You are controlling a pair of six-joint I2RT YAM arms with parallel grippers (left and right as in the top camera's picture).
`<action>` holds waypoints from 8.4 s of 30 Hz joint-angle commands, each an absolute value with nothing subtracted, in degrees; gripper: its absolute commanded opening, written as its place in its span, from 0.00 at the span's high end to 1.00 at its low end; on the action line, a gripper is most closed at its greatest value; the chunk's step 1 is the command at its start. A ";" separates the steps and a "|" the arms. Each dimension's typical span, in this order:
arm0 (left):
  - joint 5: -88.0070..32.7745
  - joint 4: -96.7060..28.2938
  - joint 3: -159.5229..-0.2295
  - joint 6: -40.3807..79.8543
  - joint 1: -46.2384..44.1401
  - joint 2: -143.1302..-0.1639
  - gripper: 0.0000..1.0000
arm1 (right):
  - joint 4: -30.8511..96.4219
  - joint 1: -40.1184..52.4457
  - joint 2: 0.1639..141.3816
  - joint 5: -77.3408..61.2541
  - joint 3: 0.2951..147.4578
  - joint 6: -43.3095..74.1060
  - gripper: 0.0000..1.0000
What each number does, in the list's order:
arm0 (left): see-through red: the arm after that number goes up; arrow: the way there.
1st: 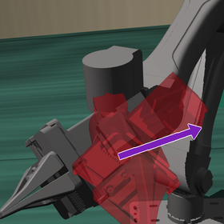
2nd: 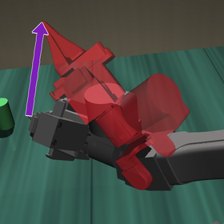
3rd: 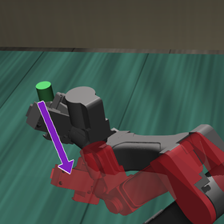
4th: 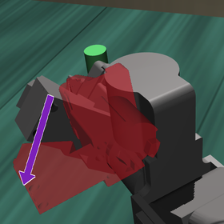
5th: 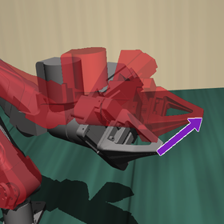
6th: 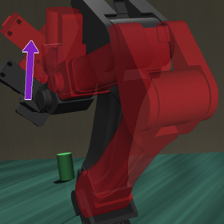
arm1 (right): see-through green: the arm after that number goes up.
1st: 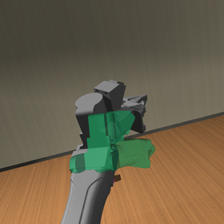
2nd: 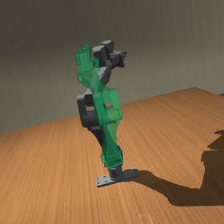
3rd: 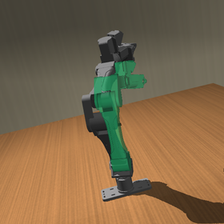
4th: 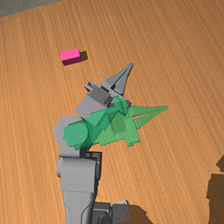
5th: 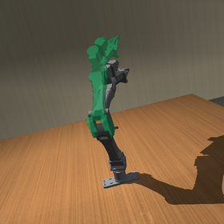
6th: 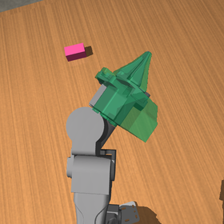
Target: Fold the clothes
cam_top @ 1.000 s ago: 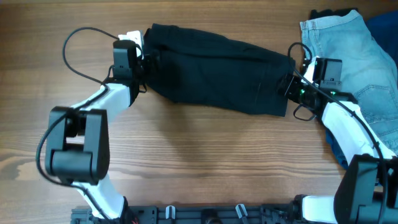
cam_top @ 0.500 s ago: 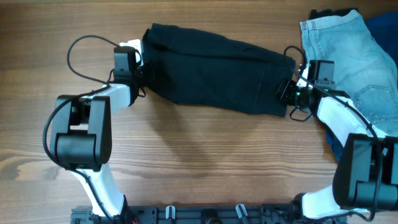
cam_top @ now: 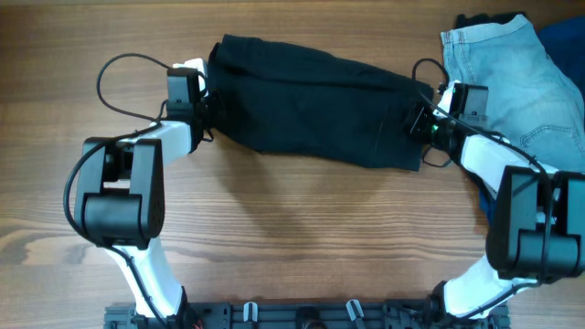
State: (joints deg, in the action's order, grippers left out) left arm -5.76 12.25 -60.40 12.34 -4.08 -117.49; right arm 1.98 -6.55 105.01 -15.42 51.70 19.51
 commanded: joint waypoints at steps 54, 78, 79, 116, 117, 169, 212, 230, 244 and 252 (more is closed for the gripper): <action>-10.87 8.49 -59.27 12.67 -8.91 -121.51 0.96 | 1.02 28.01 107.26 -14.52 77.36 36.10 0.96; 0.58 3.11 -59.27 15.25 -7.53 -108.68 0.00 | -16.69 29.19 114.76 -16.36 77.36 43.07 0.96; 2.17 2.50 -59.27 15.22 -7.53 -108.40 0.00 | -16.67 29.19 114.76 -16.40 77.36 43.11 0.96; 17.80 -10.57 -59.27 19.75 -5.50 -85.30 0.00 | -8.03 22.09 110.39 -30.59 77.38 32.82 0.00; 15.97 -10.59 -59.27 19.75 -5.50 -85.97 0.00 | -3.95 20.56 110.39 -30.50 77.38 31.18 0.00; -2.76 -21.23 -59.27 20.88 -7.62 -84.20 0.30 | 26.20 4.43 103.66 -22.35 77.47 16.45 0.00; 22.11 -22.13 -59.27 17.17 -1.69 -105.75 0.00 | 29.45 2.55 103.66 -22.31 77.36 13.26 0.00; 33.17 -26.37 -59.27 6.42 0.21 -97.34 0.00 | 29.15 2.55 103.66 -22.31 77.36 13.21 0.00; 2.72 -3.01 -59.27 14.24 -8.58 -99.90 0.11 | 29.71 2.55 103.66 -22.33 77.36 12.99 0.00; 4.36 4.56 -59.27 14.39 -10.11 -111.77 0.11 | 30.11 2.55 103.66 -22.31 77.36 13.04 0.00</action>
State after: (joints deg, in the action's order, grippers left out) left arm 3.68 3.99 -59.35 13.26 -9.89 -109.25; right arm 30.02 2.46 104.88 -21.41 76.99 14.13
